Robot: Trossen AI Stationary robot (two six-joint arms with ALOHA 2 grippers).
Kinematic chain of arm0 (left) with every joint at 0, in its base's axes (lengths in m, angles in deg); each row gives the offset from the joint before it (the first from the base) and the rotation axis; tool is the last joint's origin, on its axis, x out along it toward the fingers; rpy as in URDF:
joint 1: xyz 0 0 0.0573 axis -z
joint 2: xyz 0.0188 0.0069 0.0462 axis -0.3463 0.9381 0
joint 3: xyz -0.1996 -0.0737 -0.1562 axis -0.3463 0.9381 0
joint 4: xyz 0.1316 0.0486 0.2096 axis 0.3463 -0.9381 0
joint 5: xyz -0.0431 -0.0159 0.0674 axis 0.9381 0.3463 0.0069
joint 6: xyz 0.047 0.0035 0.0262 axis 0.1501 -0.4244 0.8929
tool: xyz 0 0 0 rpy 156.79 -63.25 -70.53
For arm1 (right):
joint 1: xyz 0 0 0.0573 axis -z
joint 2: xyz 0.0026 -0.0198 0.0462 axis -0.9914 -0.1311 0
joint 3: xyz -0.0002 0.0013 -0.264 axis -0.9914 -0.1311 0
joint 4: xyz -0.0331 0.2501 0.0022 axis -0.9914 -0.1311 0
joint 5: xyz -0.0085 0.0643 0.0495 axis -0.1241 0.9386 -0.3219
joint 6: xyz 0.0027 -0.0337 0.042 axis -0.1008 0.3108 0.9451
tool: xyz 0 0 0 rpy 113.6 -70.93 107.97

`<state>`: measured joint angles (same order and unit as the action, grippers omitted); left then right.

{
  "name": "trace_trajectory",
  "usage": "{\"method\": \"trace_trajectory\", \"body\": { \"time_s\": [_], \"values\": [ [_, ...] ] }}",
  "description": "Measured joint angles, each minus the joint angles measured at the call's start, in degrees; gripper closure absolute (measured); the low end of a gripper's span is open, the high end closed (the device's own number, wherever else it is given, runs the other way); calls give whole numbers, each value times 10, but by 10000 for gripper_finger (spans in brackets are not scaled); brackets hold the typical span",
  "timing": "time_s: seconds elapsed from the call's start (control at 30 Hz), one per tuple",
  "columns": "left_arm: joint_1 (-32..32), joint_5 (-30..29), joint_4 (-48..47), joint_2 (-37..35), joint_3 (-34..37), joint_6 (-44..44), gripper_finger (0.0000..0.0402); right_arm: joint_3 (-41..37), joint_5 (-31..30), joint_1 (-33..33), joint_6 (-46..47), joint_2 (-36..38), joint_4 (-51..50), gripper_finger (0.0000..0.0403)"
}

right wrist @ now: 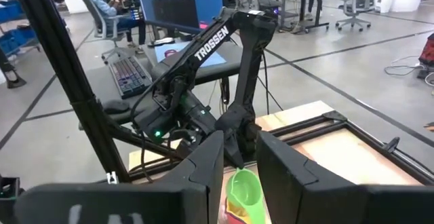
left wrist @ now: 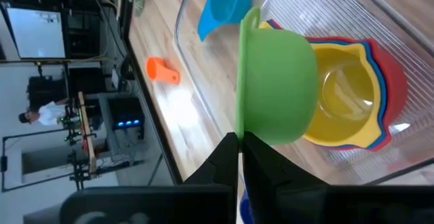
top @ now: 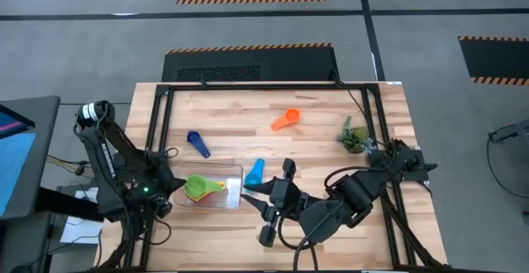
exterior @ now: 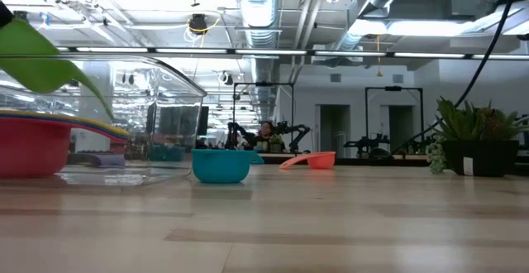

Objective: Nest measuring cups in basket
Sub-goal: Stack the green measuring cup on the yellow measuring cup in the transparent bin

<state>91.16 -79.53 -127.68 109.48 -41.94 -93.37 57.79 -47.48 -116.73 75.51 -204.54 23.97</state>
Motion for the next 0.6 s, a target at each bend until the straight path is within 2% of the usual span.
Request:
{"method": "trace_trajectory", "body": {
  "time_s": [0.3, 0.6],
  "values": [
    [-10, 59, 2, 0, 0, 13, 401, 0, 0, -10, -1, 0, 0, 289],
    [-10, 64, 10, 0, 0, 33, 401, 0, 0, -18, -1, 0, 0, 289]
  ]
}}
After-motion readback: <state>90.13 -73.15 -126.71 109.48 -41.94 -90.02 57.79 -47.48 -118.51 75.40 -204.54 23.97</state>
